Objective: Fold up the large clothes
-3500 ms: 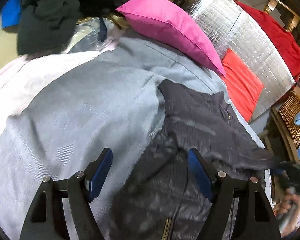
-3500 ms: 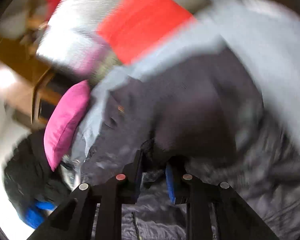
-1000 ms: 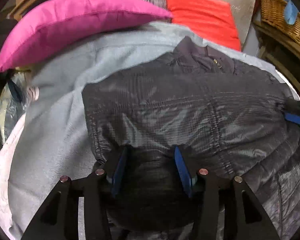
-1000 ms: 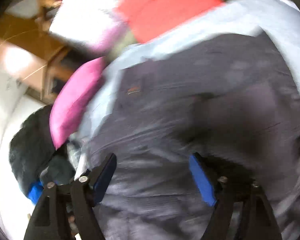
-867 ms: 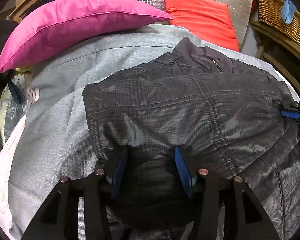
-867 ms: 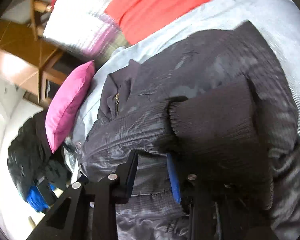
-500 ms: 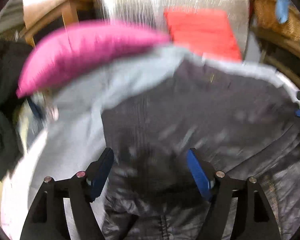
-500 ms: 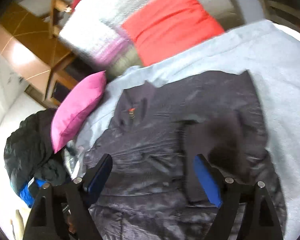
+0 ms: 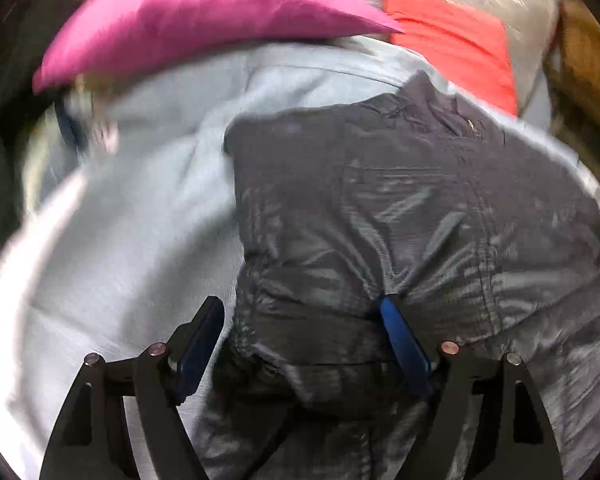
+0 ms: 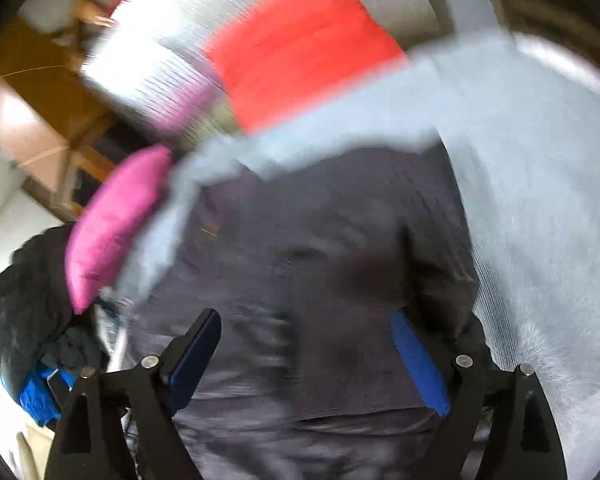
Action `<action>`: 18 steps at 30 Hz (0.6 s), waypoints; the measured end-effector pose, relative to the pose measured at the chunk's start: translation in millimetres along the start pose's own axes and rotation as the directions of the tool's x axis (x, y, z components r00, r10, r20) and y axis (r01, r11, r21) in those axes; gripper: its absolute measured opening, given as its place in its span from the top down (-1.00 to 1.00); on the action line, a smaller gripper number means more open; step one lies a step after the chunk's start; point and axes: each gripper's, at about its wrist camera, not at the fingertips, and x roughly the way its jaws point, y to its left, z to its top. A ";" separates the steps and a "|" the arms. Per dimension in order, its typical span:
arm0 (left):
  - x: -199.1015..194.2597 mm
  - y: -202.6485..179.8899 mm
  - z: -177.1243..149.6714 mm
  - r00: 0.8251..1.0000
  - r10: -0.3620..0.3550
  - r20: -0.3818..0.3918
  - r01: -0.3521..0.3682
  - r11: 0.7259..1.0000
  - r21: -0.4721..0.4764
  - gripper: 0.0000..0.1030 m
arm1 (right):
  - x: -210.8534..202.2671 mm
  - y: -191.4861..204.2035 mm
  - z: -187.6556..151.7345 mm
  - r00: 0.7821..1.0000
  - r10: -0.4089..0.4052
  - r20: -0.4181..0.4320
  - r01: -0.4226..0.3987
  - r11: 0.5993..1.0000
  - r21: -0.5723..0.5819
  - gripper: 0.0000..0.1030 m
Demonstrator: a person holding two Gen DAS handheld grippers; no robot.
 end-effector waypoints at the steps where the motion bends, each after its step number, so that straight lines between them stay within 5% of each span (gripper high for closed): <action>1: -1.8 7.2 1.5 1.000 -0.024 -0.012 0.023 0.999 -0.049 -0.63 | 3.3 -3.9 0.0 1.000 0.011 0.001 -0.011 1.000 0.020 -0.74; 8: -45.0 7.6 5.9 0.989 0.015 0.147 -0.006 0.998 -0.067 -0.62 | -35.4 23.4 16.1 0.989 0.091 0.118 -0.088 0.996 -0.029 -0.75; 12: -2.0 1.5 8.8 0.998 0.055 -0.001 -0.055 0.998 -0.042 -0.63 | -1.3 2.6 32.4 0.997 0.039 0.061 -0.041 0.999 0.031 -0.80; 14: -1.6 10.5 6.3 1.000 0.014 0.002 -0.013 0.995 -0.101 -0.63 | 18.9 -20.2 30.0 0.999 0.050 -0.007 -0.049 0.994 0.093 -0.80; 18: -17.5 12.3 9.0 0.998 0.043 0.053 -0.037 0.994 -0.101 -0.63 | -7.5 -4.5 30.0 0.994 0.053 0.100 -0.057 0.997 0.045 -0.80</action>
